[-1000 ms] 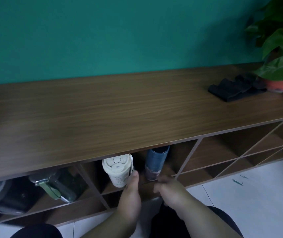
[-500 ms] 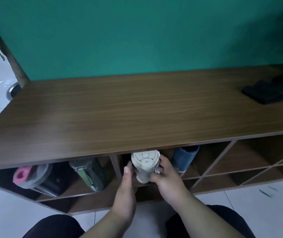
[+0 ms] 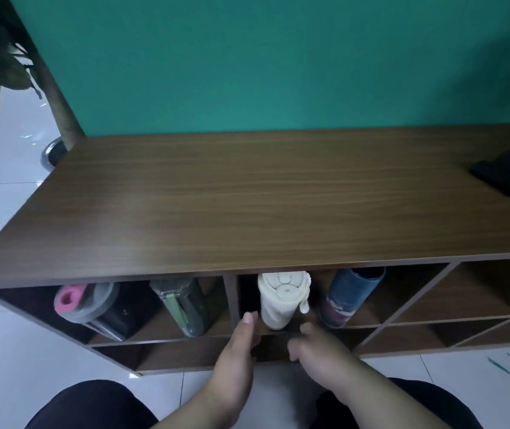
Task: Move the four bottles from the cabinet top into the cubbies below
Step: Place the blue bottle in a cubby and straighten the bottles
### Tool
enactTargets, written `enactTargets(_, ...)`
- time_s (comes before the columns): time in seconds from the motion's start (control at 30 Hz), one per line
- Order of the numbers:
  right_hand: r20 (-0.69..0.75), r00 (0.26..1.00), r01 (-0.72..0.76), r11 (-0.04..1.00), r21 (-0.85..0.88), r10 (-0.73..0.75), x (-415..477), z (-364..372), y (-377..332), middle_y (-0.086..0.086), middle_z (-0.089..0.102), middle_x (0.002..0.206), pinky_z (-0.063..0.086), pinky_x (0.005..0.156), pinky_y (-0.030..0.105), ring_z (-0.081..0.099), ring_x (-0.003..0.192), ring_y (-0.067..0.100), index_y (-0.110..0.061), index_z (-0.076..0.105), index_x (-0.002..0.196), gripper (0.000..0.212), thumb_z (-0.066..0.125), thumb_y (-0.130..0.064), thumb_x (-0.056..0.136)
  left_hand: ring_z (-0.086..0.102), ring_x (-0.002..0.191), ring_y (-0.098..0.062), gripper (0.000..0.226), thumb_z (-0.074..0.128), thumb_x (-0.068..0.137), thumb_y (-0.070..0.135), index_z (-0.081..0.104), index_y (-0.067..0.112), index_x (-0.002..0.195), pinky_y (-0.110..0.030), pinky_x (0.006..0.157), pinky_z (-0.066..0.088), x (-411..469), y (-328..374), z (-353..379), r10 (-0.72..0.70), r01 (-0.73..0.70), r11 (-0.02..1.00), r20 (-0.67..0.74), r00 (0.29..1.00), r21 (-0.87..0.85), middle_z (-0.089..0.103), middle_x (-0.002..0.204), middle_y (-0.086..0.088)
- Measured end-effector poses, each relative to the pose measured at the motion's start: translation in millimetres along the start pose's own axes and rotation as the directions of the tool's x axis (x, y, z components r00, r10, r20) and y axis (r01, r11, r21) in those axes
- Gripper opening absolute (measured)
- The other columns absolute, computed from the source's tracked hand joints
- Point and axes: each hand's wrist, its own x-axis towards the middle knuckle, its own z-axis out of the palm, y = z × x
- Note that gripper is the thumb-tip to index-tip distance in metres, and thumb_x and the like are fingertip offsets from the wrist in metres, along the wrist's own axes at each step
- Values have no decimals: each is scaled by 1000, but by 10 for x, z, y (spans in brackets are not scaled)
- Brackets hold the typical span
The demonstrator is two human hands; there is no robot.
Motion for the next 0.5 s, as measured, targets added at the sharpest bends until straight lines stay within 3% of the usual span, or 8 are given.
enactTargets(0.07,109,994,32,995,-100,-21,-68,127,-94,-1,56,77,43,59,24,52,68,15,-23,60,79,6,62,-27,75,56,117,-14,47,36,102,49,56,24,138,-39,104,35,-36,-38,-157,-82,82,996,-21,996,15,59,138,-2)
enactTargets(0.13,205,975,100,992,-72,-84,-71,357,-207,-4,62,77,43,61,23,56,66,10,-19,70,95,25,63,-28,73,58,121,-18,54,36,101,54,60,20,136,-42,97,36,-73,-54,-377,-151,151,989,-72,986,-2,67,133,0)
enactTargets(0.2,249,953,156,985,73,-170,39,627,-307,-3,72,113,53,86,31,67,96,12,-21,62,131,75,61,-38,58,66,104,-16,56,35,101,55,73,17,116,-42,91,37,-98,-52,-635,-164,158,986,-163,973,-52,80,105,3)
enactTargets(0.27,252,948,164,978,131,-193,78,844,-454,-4,55,146,48,103,35,58,124,14,-26,40,152,98,59,-36,56,63,89,-13,52,34,102,52,71,16,93,-41,93,38,-151,5,-901,-150,124,987,-284,947,-105,75,89,3)
enactTargets(0.33,242,946,177,969,171,-215,66,992,-620,-5,42,156,41,109,34,47,136,14,-32,25,158,104,58,-33,60,60,94,-16,43,33,103,52,62,22,97,-41,103,38,-175,99,-1112,-110,58,987,-366,924,-150,66,99,2)
enactTargets(0.4,196,945,226,956,185,-261,73,1102,-750,-6,43,154,40,110,36,48,131,17,-38,17,158,107,58,-36,59,61,101,-11,41,31,102,55,63,30,105,-40,107,37,-176,191,-1251,-19,-42,988,-393,919,-145,65,107,8)
enactTargets(0.43,164,947,247,953,177,-276,92,1145,-805,-7,44,150,39,109,36,49,127,17,-39,14,159,108,58,-36,60,60,112,-9,45,29,101,58,63,34,118,-39,111,35,-167,229,-1307,45,-96,989,-389,920,-112,65,120,11)
enactTargets(0.5,92,953,265,942,208,-288,148,1196,-886,-7,36,158,33,116,38,43,137,16,-35,12,160,107,56,-34,63,42,139,-6,64,24,96,63,43,33,149,-42,122,26,-125,277,-1355,157,-185,981,-331,930,-53,47,151,15)
